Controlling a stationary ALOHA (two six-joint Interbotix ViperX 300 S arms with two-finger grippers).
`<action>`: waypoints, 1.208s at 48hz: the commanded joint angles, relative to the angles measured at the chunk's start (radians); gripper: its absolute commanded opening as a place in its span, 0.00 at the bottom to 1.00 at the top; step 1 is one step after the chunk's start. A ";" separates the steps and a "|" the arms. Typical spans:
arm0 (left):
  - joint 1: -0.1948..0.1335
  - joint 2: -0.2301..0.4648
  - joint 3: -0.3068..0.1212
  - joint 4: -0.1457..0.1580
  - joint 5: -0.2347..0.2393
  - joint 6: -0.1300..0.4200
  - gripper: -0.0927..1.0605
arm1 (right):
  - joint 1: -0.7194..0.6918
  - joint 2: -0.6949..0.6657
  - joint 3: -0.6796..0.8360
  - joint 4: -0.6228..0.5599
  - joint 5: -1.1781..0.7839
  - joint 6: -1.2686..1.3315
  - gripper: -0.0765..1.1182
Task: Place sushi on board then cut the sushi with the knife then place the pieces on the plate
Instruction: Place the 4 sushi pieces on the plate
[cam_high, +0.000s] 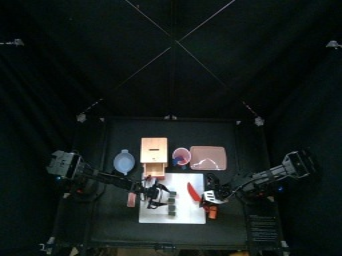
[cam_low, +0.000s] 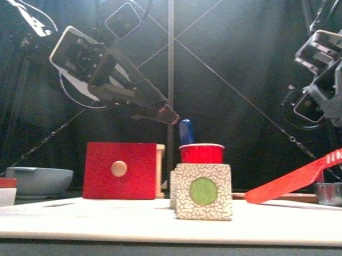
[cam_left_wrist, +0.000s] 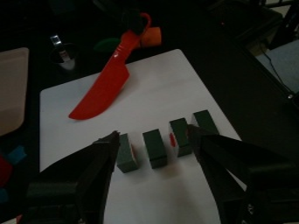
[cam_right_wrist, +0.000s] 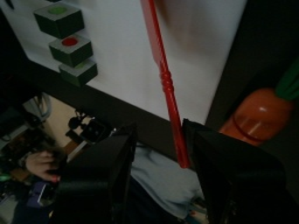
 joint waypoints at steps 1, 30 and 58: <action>-0.002 -0.008 -0.008 0.006 -0.009 -0.002 0.90 | -0.002 0.074 -0.060 -0.021 -0.017 -0.002 0.74; -0.005 -0.009 -0.037 0.003 -0.011 -0.006 0.90 | 0.051 0.249 -0.192 -0.267 0.078 -0.009 0.75; 0.003 -0.025 -0.061 -0.104 -0.011 -0.006 0.90 | 0.011 0.192 -0.307 -0.928 0.209 -0.126 0.75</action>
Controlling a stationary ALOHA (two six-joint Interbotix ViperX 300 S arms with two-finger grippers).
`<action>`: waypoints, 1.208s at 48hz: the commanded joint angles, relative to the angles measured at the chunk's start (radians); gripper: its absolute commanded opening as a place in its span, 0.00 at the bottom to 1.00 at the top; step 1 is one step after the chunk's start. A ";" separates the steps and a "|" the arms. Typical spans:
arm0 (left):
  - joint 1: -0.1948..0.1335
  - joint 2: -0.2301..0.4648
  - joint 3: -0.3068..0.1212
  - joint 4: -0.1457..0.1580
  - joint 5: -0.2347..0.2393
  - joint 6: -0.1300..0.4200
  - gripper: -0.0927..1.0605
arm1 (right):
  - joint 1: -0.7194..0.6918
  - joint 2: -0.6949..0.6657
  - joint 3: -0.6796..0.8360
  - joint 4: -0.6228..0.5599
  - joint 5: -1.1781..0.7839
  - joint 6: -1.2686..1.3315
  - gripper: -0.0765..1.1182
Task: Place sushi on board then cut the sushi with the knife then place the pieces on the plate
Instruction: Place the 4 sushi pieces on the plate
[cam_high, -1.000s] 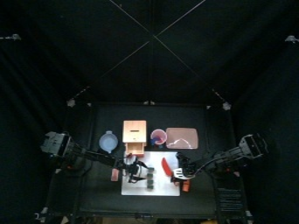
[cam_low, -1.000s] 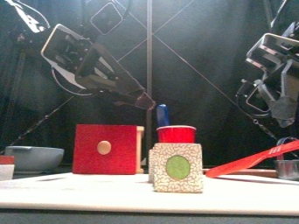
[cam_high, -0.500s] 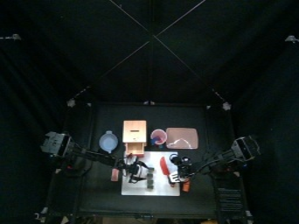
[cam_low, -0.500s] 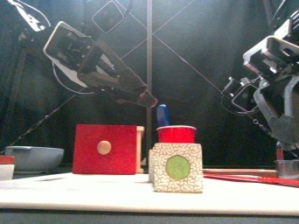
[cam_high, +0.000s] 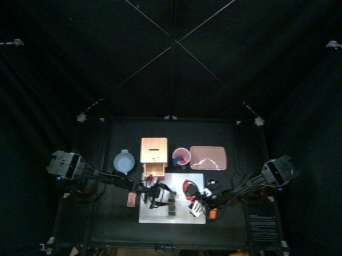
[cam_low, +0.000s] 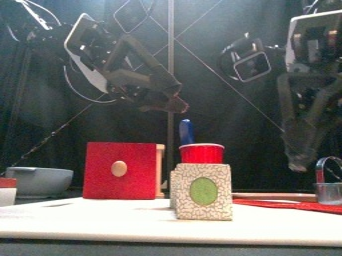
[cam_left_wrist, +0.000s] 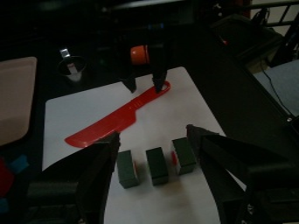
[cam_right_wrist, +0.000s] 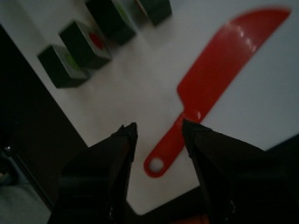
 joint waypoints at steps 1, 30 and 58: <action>0.008 -0.026 -0.018 -0.041 -0.011 0.000 0.90 | -0.072 -0.074 -0.015 -0.052 -0.021 -0.092 0.75; 0.034 -0.101 0.058 -0.173 -0.026 0.000 0.90 | -0.295 -0.028 -0.155 0.560 0.046 -1.220 0.75; 0.064 -0.218 0.242 -0.198 -0.129 0.002 0.90 | -0.327 0.193 -0.278 0.652 -0.032 -1.368 0.75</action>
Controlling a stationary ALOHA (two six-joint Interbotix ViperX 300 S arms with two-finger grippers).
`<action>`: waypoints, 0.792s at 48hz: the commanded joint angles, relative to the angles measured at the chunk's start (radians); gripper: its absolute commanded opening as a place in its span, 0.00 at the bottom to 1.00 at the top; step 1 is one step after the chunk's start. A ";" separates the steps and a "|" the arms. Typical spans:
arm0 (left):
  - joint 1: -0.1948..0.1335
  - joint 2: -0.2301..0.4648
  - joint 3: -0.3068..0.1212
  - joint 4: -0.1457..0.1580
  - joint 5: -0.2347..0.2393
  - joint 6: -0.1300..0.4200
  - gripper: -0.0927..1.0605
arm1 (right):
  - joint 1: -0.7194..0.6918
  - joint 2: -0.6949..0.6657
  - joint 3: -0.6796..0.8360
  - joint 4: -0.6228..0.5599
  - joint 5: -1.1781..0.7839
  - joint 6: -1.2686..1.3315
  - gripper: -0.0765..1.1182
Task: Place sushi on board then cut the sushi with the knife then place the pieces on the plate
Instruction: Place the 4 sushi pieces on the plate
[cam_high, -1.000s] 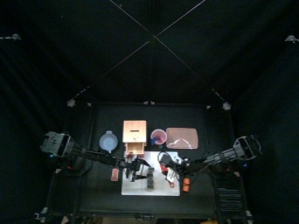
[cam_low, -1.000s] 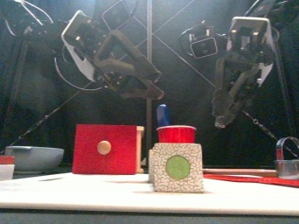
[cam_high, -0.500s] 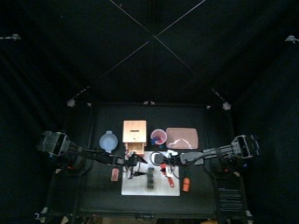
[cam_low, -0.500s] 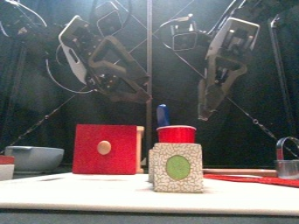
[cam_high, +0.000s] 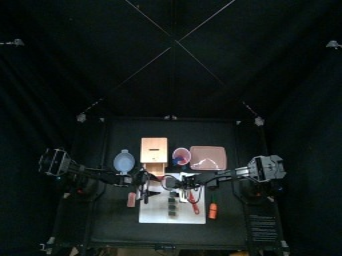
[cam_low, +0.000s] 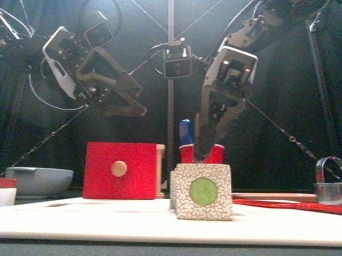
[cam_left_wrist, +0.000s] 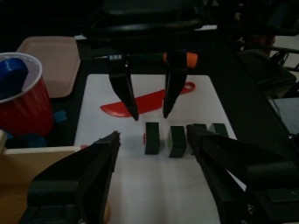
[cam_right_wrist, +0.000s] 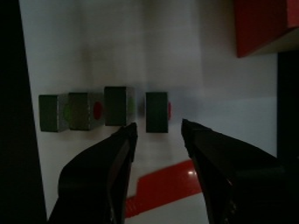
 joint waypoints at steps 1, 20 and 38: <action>0.005 -0.020 0.005 -0.009 -0.011 0.000 0.90 | -0.005 0.002 -0.029 0.005 -0.012 -0.002 0.75; 0.000 -0.021 0.034 -0.066 -0.011 -0.002 0.88 | -0.009 0.048 -0.044 0.003 -0.015 0.000 0.74; -0.002 -0.021 0.055 -0.097 -0.011 -0.002 0.84 | -0.009 0.077 -0.049 0.008 -0.015 0.008 0.59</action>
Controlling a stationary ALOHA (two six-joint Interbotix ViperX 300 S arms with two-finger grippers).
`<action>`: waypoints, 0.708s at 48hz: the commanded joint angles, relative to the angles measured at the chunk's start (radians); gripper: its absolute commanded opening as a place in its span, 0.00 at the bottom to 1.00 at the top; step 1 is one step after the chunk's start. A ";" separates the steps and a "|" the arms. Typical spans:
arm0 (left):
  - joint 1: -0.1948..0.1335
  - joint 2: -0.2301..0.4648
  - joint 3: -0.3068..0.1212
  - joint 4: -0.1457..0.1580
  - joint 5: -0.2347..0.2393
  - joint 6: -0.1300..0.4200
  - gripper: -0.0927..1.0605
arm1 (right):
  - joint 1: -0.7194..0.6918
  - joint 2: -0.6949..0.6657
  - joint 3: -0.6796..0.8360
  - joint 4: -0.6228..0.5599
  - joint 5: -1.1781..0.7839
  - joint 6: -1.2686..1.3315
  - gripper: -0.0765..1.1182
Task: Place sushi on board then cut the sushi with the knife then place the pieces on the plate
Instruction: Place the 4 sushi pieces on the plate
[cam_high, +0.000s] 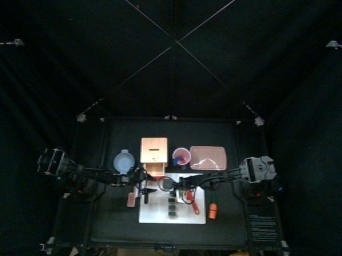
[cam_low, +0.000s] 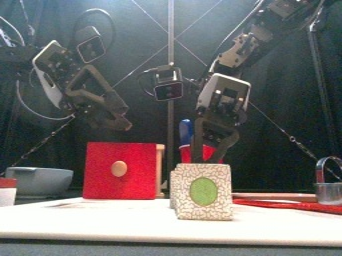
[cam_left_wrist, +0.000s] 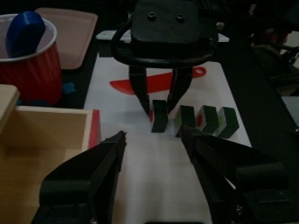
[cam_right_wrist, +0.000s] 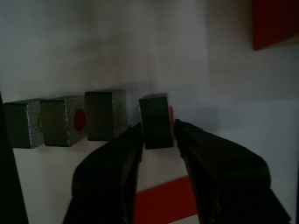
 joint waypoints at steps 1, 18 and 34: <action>0.000 -0.012 -0.008 -0.011 -0.011 0.000 0.84 | -0.006 -0.023 -0.023 0.003 -0.006 0.002 0.58; -0.003 -0.011 -0.002 -0.020 -0.009 0.000 0.84 | -0.018 -0.186 0.043 0.005 0.095 0.032 0.51; -0.005 -0.002 -0.003 -0.032 -0.009 0.000 0.84 | -0.181 -0.508 0.321 -0.097 0.178 0.259 0.51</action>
